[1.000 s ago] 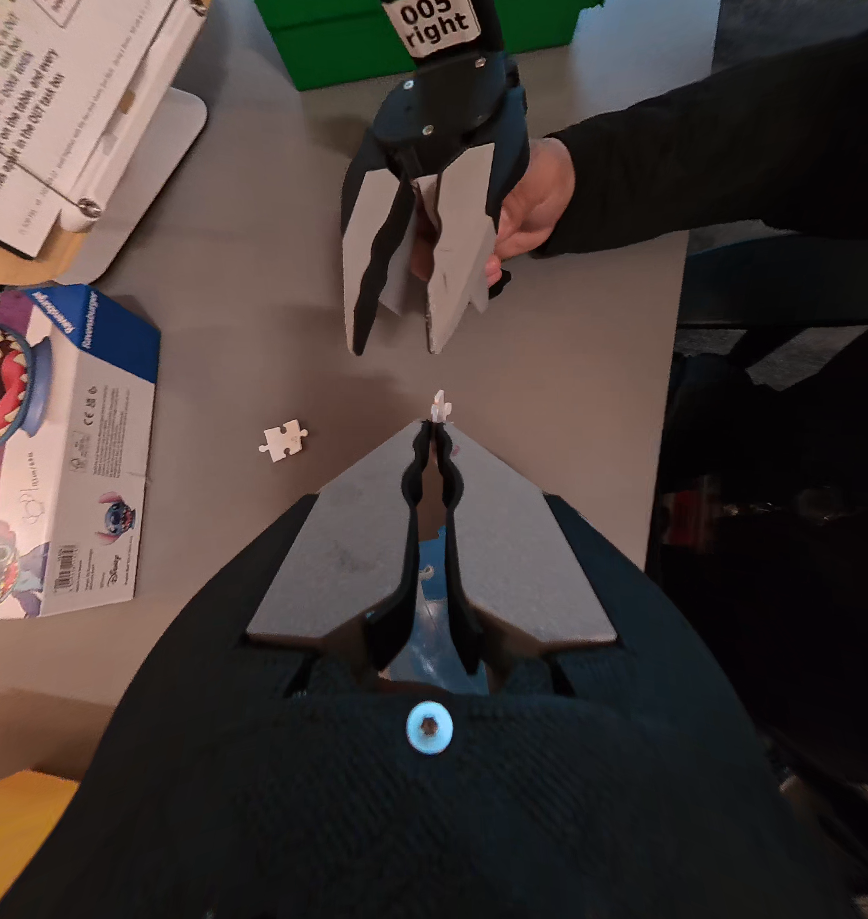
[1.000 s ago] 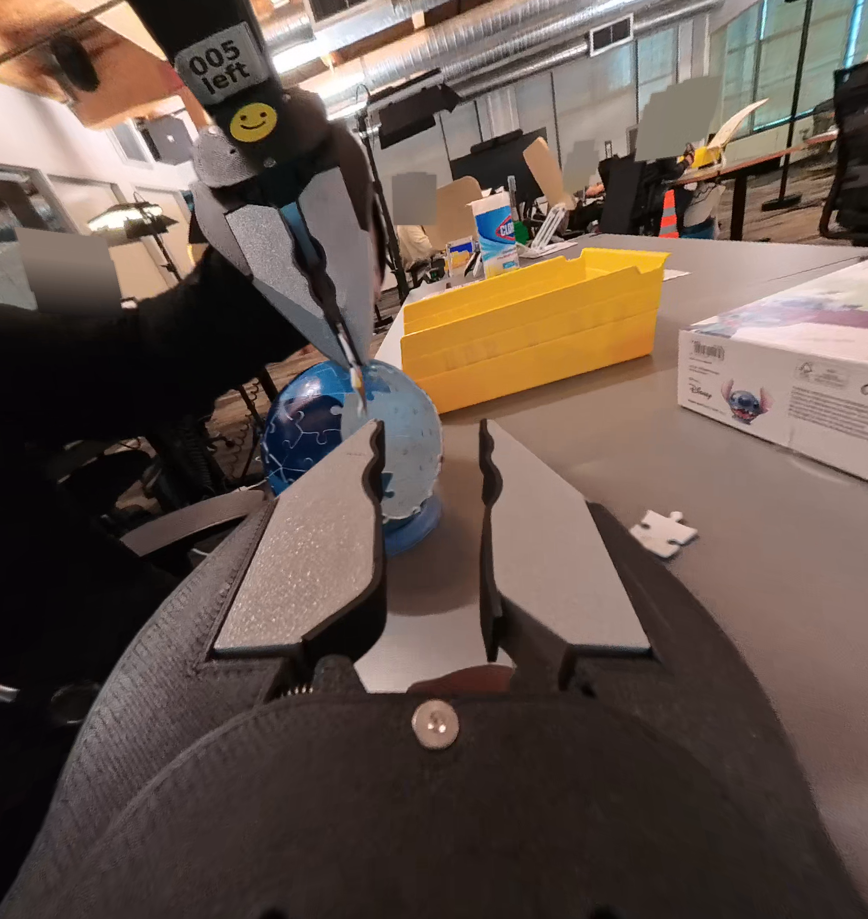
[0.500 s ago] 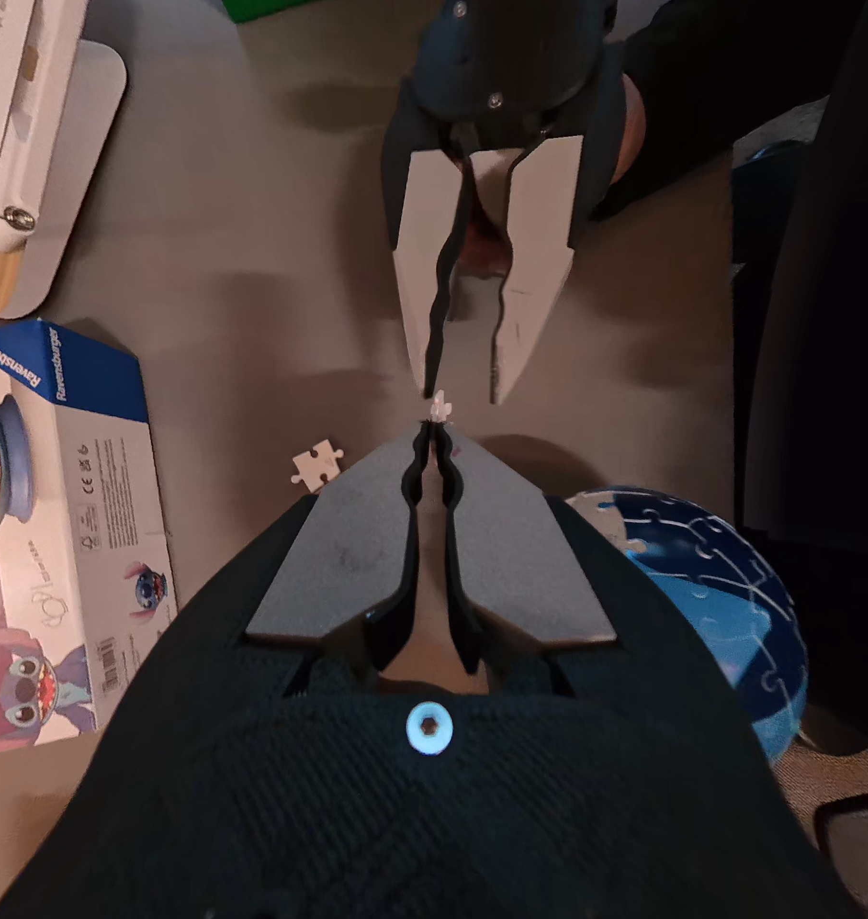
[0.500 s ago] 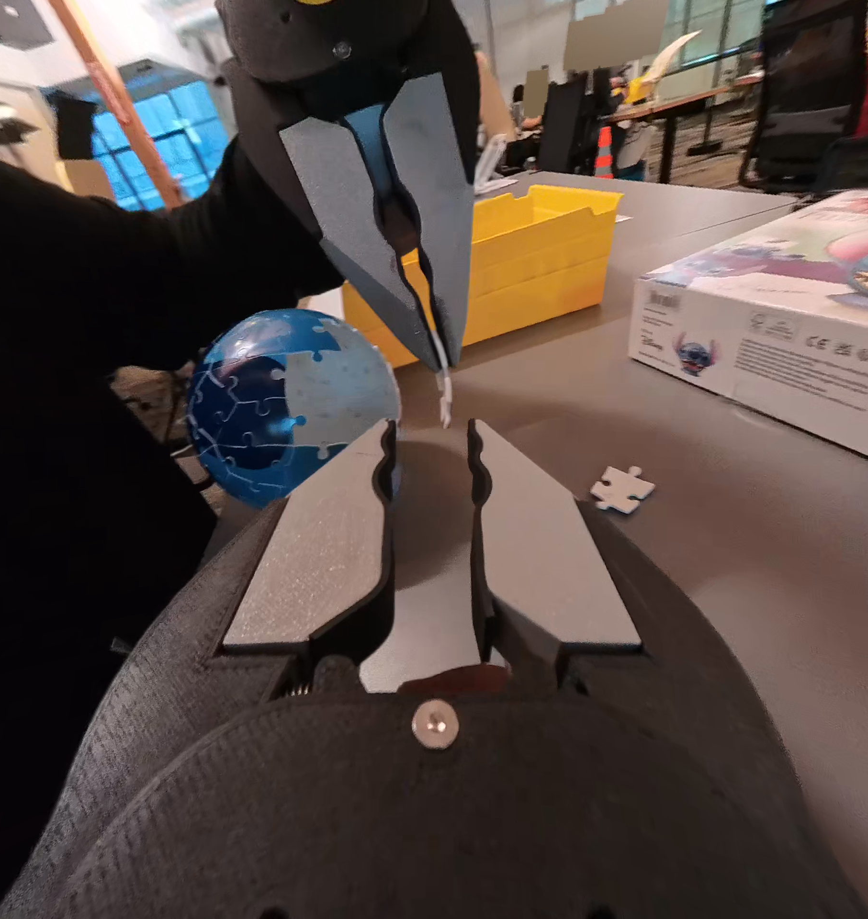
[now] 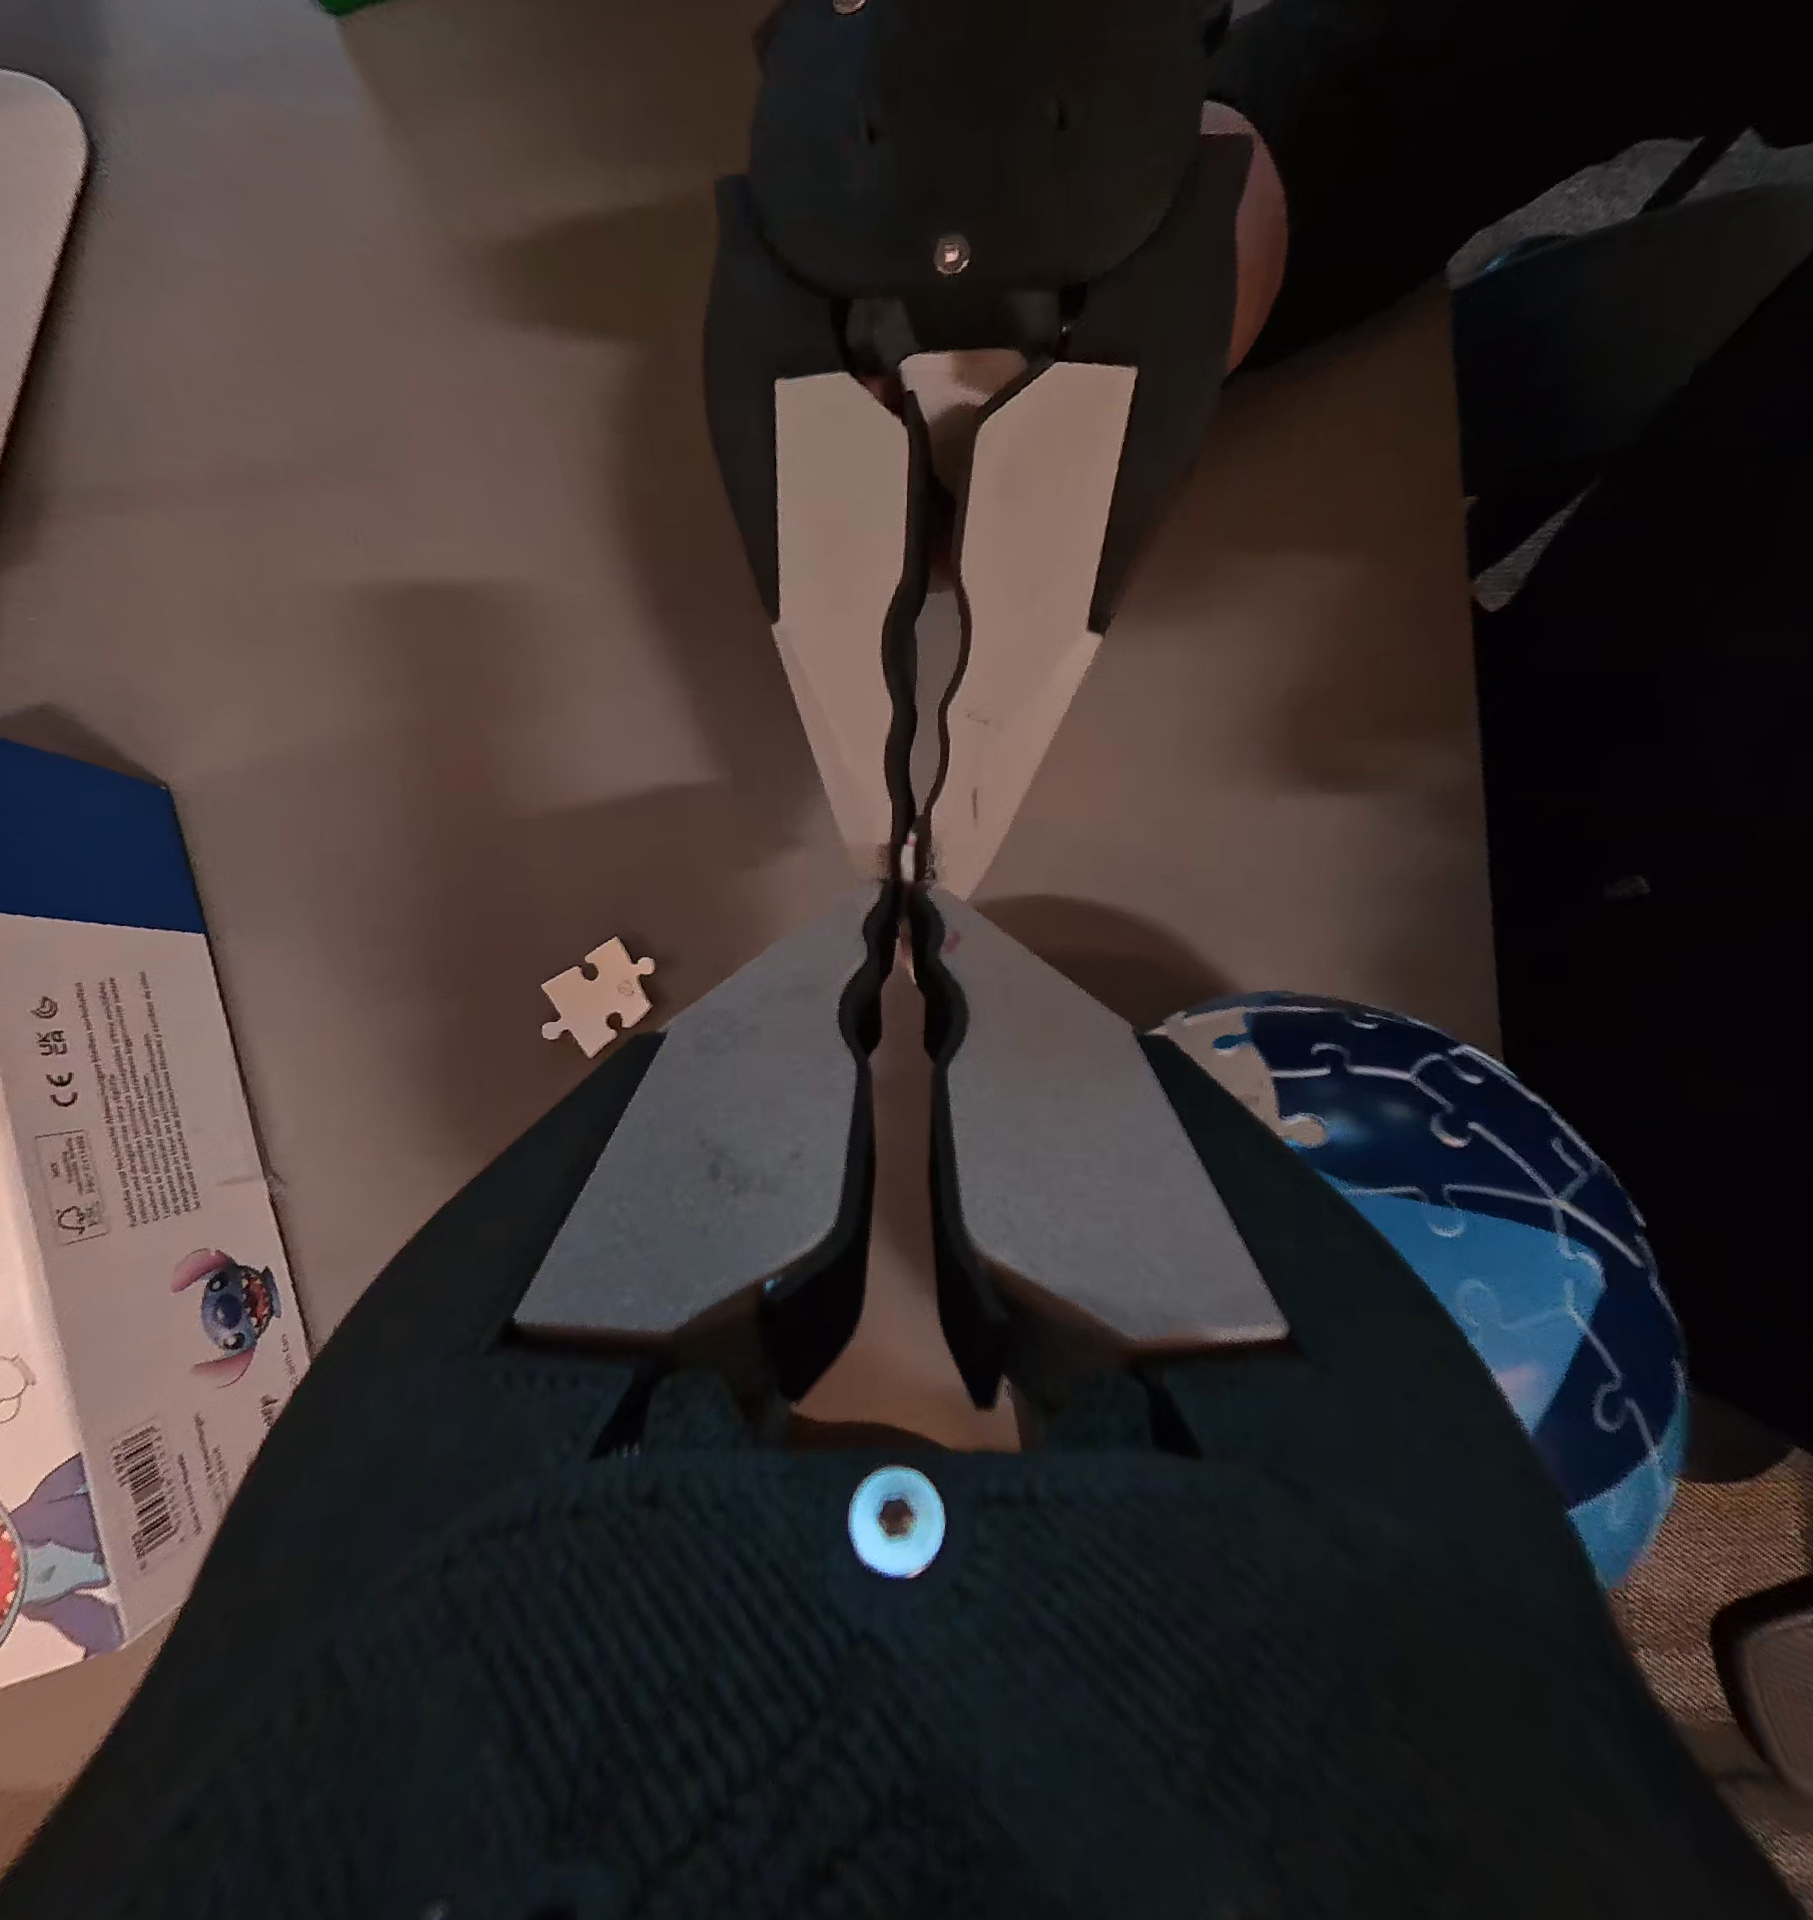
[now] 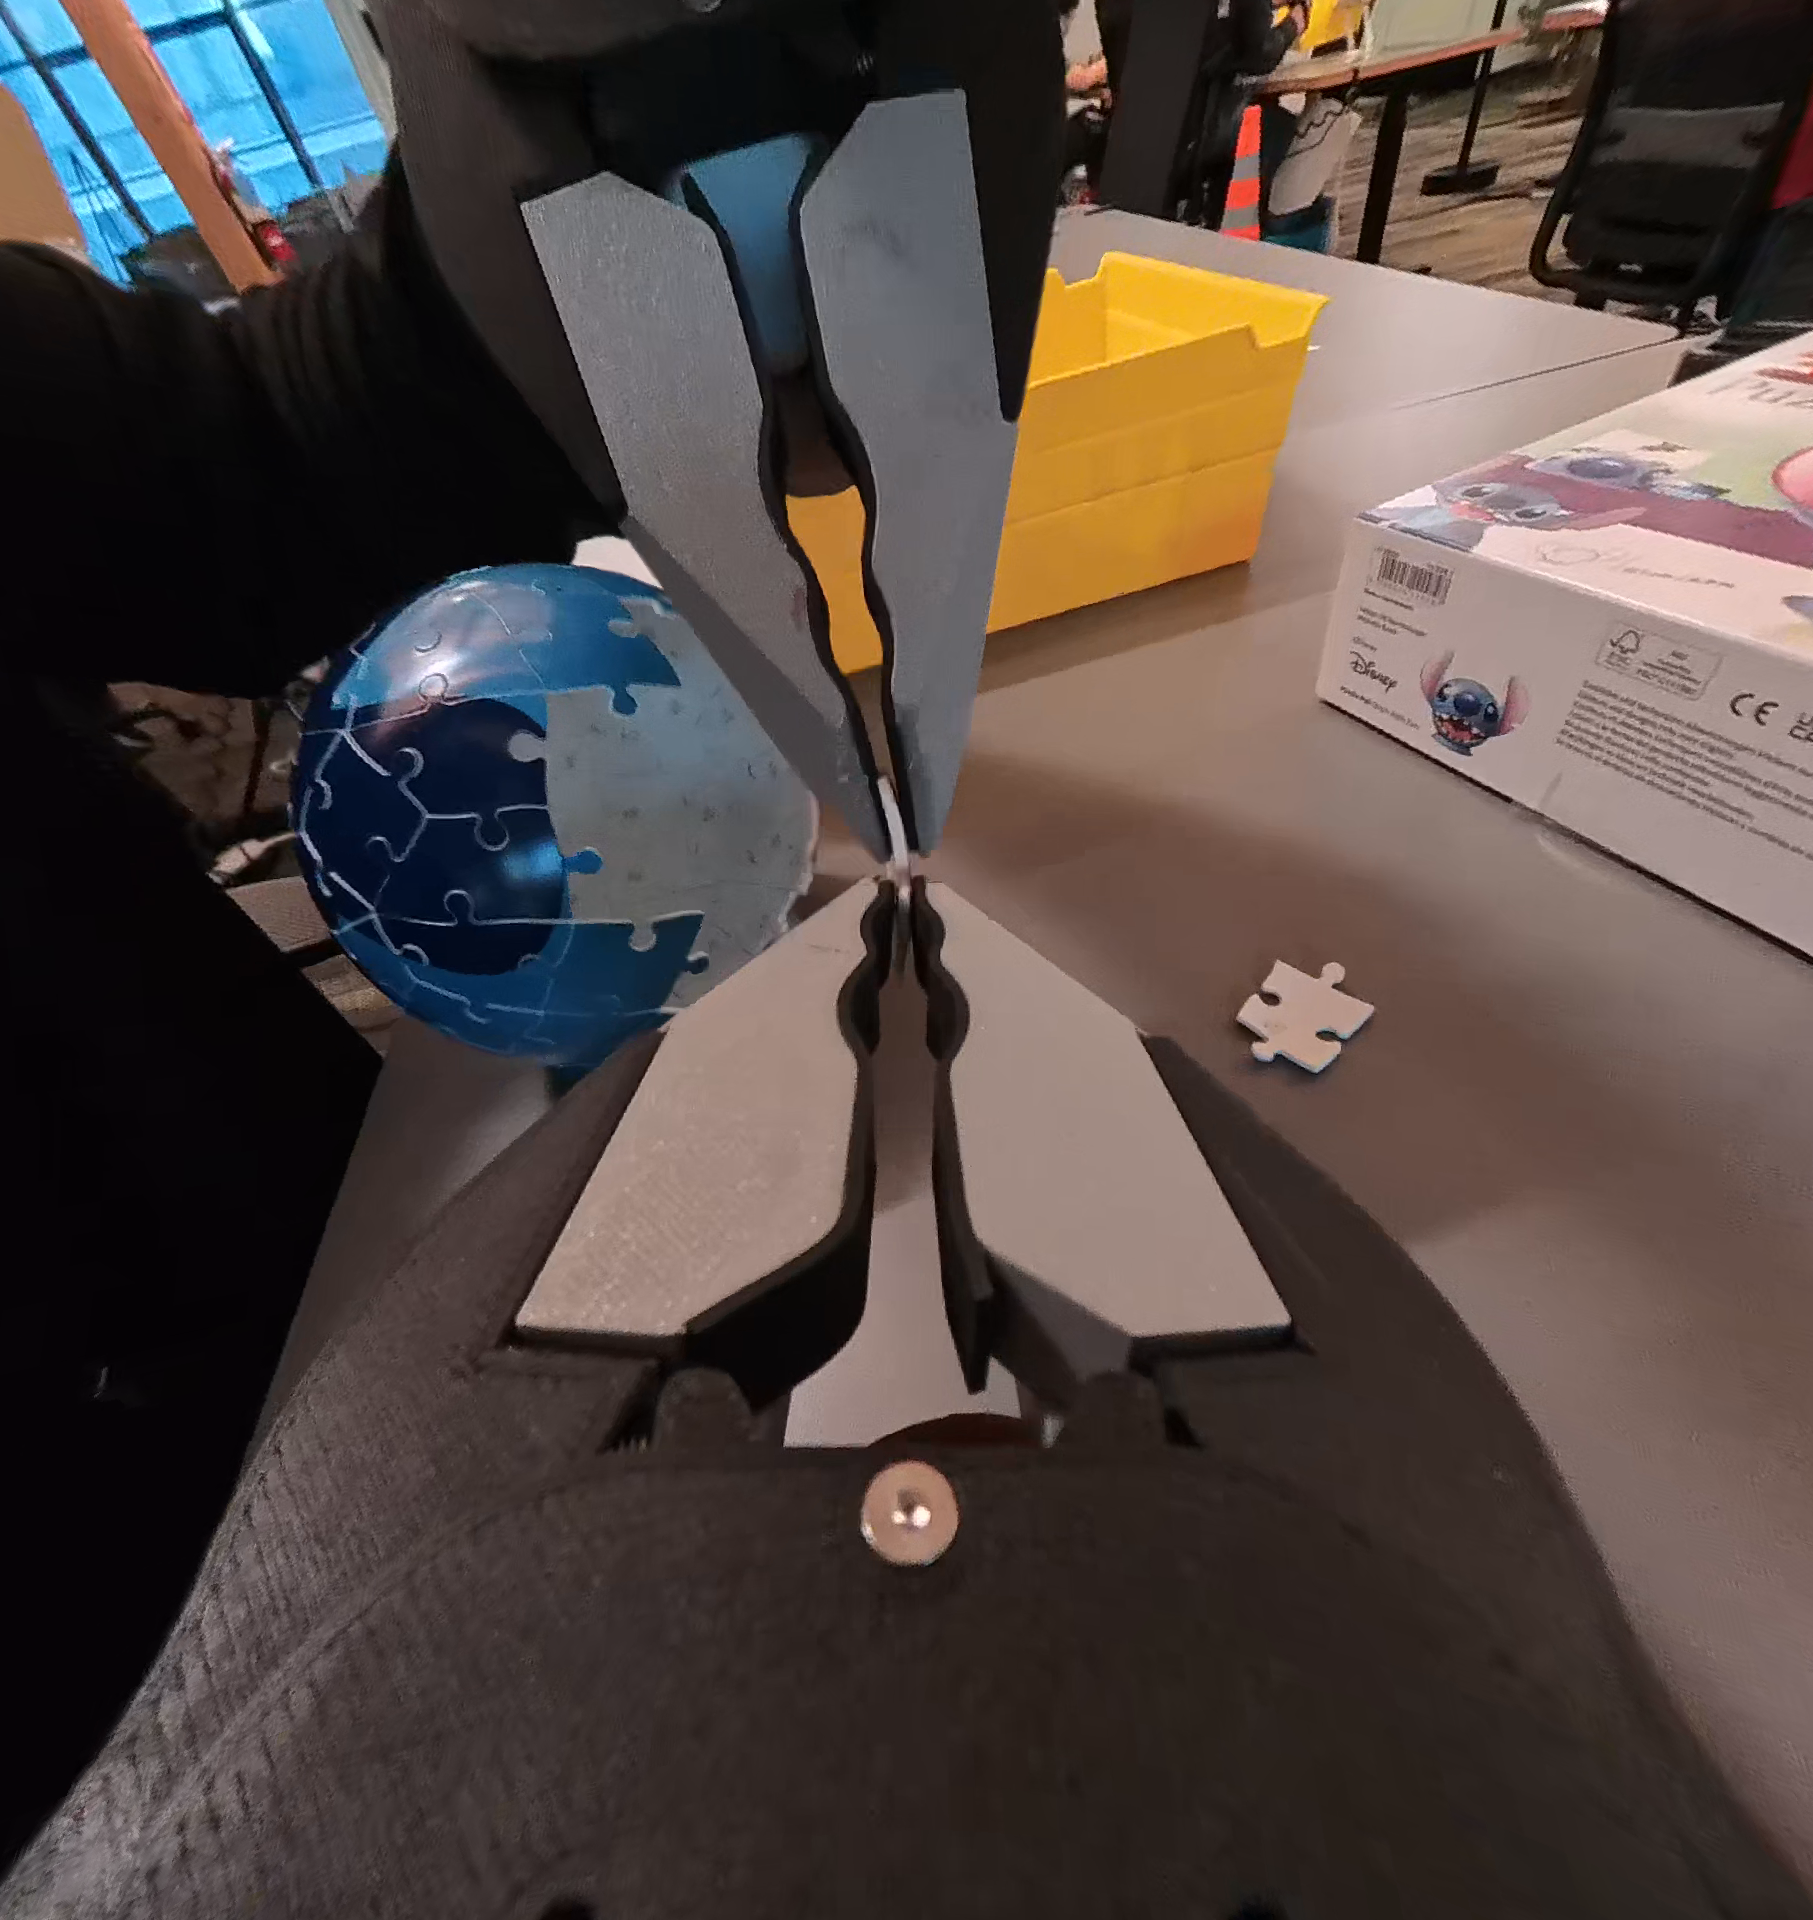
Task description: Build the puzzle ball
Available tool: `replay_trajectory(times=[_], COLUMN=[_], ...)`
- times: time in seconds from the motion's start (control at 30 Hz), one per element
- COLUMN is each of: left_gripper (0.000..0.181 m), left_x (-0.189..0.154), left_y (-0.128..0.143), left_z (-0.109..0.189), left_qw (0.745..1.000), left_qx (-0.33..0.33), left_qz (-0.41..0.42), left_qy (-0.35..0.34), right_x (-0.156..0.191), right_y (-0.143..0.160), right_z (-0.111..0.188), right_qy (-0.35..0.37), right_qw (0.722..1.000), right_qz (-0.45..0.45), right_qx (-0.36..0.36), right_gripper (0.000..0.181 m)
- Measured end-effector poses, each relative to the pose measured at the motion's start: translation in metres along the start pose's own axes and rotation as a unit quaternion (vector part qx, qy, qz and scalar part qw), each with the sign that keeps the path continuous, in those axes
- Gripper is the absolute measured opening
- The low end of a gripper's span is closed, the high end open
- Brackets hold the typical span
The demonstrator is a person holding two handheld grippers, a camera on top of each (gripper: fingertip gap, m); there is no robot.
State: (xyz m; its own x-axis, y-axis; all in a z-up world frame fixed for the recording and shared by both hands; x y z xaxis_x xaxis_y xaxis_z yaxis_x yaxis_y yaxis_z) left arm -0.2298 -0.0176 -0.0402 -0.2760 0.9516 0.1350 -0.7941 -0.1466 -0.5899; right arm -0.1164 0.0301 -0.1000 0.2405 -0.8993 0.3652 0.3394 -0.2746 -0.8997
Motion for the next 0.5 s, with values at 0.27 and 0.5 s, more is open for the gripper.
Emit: replay_trajectory(times=[0.27,0.5], left_gripper=[0.000,0.026], left_x=[0.004,0.005], left_y=[0.005,0.045], left_z=[-0.002,0.038], left_qw=[1.000,0.990], left_qx=[-0.011,-0.002], left_qz=[0.009,0.070], left_qy=[0.026,-0.121], right_x=[-0.002,-0.018], right_y=[0.003,0.019], right_z=[-0.003,0.000], right_qy=[-0.013,-0.019], right_qw=[1.000,0.994], right_qz=[-0.025,-0.102], right_qx=[-0.003,0.040], right_gripper=[0.000,0.000])
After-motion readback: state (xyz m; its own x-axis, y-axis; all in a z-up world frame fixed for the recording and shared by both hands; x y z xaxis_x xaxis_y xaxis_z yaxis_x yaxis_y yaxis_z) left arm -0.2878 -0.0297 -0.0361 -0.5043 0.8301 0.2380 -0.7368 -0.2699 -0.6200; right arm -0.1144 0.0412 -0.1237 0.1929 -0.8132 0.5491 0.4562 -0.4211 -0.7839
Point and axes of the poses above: each gripper's, where its closed fingertips meet, z back along the fingers, y out of its underside, x = y × z across the jaws, the point moved 9 cm from there along z, back along the fingers, and after that the axes turned 12 degrees about -z, right-handed, at the moved point
